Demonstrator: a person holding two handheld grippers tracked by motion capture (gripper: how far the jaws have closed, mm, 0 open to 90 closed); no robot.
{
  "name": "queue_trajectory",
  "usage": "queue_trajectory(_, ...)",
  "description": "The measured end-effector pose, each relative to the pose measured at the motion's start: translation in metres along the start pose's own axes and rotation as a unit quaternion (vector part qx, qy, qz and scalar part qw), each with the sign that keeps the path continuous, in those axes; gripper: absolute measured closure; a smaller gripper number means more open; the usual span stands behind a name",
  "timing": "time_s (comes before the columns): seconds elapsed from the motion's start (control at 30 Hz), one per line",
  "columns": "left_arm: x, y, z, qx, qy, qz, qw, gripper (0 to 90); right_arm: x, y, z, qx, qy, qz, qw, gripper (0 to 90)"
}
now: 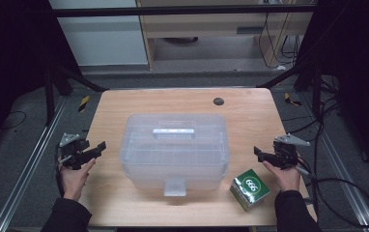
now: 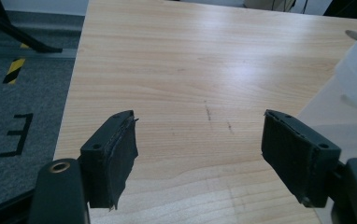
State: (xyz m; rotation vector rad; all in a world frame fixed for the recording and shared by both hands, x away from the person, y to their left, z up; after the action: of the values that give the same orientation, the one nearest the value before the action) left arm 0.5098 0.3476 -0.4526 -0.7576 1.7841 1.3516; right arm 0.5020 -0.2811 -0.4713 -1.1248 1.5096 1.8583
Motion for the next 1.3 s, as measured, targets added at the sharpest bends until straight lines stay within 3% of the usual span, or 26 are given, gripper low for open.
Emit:
queue_trajectory(0.1,-0.005,0.006,-0.004,0.005,-0.012,-0.013,0.9998,25.9,-0.001,0.007,0.007,-0.007,0.019,-0.008,0.9998,19.3)
queue_trajectory(0.3,-0.019,0.020,-0.013,0.019,-0.039,-0.035,0.9984,28.8,-0.008,0.014,0.018,-0.021,0.021,-0.022,0.9993,20.3)
queue_trajectory(0.5,-0.033,0.032,-0.022,0.036,-0.058,-0.053,0.9963,29.0,-0.010,0.015,0.025,-0.019,0.034,-0.021,0.9990,20.2)
queue_trajectory(0.6,-0.040,0.038,-0.030,0.050,-0.080,-0.057,0.9940,29.0,-0.009,0.016,0.027,-0.021,0.042,-0.021,0.9987,19.8)
queue_trajectory(0.73,-0.047,0.044,-0.038,0.050,-0.108,-0.061,0.9910,29.0,-0.008,0.015,0.027,-0.018,0.051,-0.013,0.9985,20.2)
queue_trajectory(0.93,-0.053,0.051,-0.044,0.051,-0.127,-0.064,0.9885,28.2,-0.009,0.016,0.026,-0.018,0.055,-0.020,0.9981,20.2)
queue_trajectory(1.17,-0.062,0.057,-0.056,0.065,-0.155,-0.065,0.9836,27.4,-0.010,0.016,0.024,-0.013,0.061,-0.022,0.9978,21.9)
queue_trajectory(1.23,-0.064,0.060,-0.063,0.067,-0.169,-0.067,0.9810,27.4,-0.012,0.017,0.023,-0.011,0.062,-0.024,0.9977,23.5)
queue_trajectory(1.27,-0.064,0.060,-0.063,0.067,-0.169,-0.067,0.9810,27.3,-0.013,0.017,0.023,-0.011,0.063,-0.025,0.9976,23.5)
queue_trajectory(1.3,-0.066,0.062,-0.067,0.074,-0.178,-0.066,0.9791,27.0,-0.014,0.019,0.024,-0.011,0.063,-0.027,0.9976,23.6)
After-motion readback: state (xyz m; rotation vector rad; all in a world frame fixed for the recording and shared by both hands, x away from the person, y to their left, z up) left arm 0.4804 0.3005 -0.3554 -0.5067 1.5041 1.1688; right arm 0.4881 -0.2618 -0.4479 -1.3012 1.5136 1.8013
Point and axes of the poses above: each handheld gripper's, and its own axes: y roughly backward along the jaws, x roughly out of its underside, z roughly to its left, the point moved 2 cm from there along -y, roughly forward along the jaws
